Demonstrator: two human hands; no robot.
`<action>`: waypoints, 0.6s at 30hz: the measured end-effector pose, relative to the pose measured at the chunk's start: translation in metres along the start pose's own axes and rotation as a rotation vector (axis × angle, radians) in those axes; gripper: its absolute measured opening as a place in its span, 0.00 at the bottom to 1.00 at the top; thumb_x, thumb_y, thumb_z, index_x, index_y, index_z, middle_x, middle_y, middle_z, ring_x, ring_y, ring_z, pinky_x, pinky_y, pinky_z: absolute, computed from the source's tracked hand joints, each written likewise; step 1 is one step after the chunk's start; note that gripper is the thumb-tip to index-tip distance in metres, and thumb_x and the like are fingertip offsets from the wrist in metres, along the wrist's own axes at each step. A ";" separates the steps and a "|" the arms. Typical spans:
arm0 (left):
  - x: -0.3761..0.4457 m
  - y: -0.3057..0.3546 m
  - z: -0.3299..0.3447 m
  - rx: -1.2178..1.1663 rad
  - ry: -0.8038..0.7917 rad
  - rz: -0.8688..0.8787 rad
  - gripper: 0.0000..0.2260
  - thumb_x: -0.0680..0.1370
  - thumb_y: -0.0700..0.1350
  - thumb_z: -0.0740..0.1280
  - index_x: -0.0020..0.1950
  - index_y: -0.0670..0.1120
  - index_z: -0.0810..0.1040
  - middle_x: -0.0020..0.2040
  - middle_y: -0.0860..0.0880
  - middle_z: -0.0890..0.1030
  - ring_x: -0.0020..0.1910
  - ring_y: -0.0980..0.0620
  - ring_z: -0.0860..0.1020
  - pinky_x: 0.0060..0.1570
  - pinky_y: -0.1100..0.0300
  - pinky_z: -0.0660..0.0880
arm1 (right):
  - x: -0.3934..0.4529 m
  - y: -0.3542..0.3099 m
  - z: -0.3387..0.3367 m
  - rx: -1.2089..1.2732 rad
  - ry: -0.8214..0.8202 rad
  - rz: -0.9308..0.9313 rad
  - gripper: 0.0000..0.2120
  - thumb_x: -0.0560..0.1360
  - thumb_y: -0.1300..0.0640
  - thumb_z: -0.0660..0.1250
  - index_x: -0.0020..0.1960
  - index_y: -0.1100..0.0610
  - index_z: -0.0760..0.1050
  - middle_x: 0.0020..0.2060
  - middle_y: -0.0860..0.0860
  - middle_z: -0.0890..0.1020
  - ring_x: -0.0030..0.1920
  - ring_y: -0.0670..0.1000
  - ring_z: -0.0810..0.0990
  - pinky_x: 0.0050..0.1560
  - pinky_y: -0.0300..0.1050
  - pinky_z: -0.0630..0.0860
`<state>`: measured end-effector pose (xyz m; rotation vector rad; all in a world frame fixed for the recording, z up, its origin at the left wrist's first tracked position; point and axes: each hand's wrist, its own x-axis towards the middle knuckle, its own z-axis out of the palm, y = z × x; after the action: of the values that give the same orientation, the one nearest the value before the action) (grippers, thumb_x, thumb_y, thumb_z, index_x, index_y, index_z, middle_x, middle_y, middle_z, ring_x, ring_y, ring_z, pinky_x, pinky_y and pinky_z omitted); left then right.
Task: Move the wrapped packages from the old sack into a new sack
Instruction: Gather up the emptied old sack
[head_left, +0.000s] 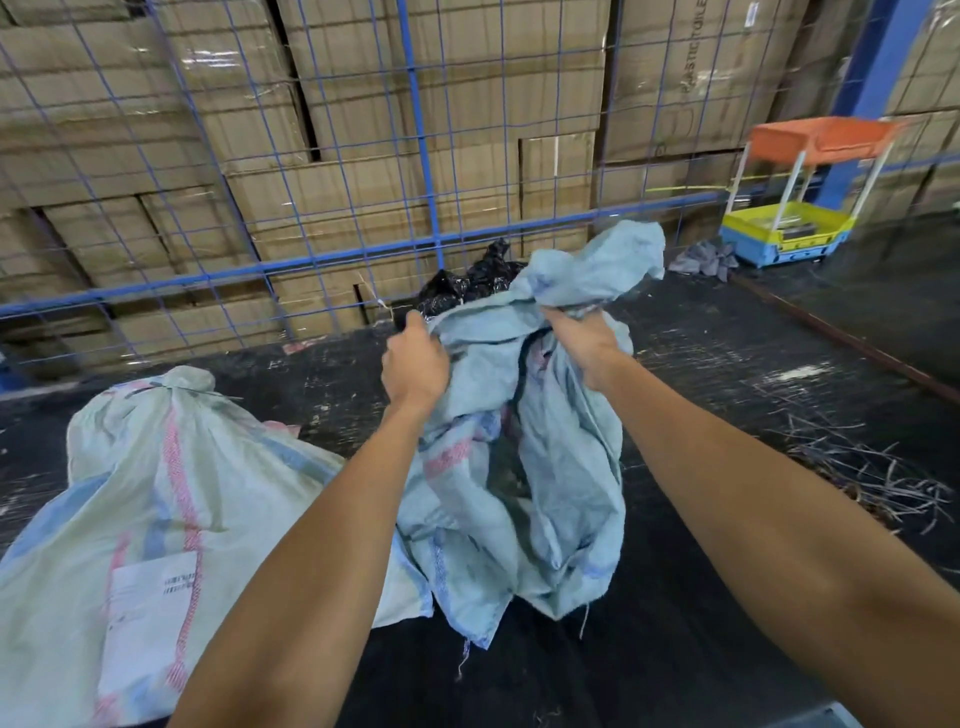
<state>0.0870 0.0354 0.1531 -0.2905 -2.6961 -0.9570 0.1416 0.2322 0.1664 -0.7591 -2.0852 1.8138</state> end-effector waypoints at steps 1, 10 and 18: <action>0.009 0.008 -0.006 -0.008 0.135 0.024 0.08 0.82 0.41 0.58 0.60 0.42 0.72 0.45 0.41 0.76 0.43 0.38 0.76 0.42 0.43 0.77 | -0.004 -0.003 0.001 -0.072 -0.127 0.084 0.44 0.73 0.33 0.66 0.80 0.52 0.54 0.78 0.52 0.60 0.74 0.58 0.64 0.69 0.57 0.65; 0.023 0.044 -0.034 -1.061 -0.648 -0.038 0.21 0.78 0.32 0.65 0.69 0.49 0.74 0.63 0.42 0.81 0.62 0.42 0.80 0.62 0.42 0.76 | -0.002 0.000 0.016 0.167 -0.375 0.029 0.16 0.74 0.62 0.73 0.59 0.66 0.79 0.52 0.62 0.84 0.49 0.61 0.85 0.50 0.57 0.82; 0.032 0.005 -0.050 0.137 -0.151 -0.073 0.04 0.74 0.43 0.70 0.42 0.44 0.76 0.46 0.43 0.81 0.41 0.43 0.78 0.38 0.52 0.76 | 0.033 -0.014 0.002 0.318 0.301 0.038 0.24 0.72 0.57 0.71 0.66 0.60 0.70 0.53 0.55 0.78 0.51 0.56 0.79 0.54 0.53 0.80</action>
<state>0.0676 0.0105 0.2040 -0.2472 -2.9117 -0.7938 0.1110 0.2476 0.1751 -0.9203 -1.5592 1.8550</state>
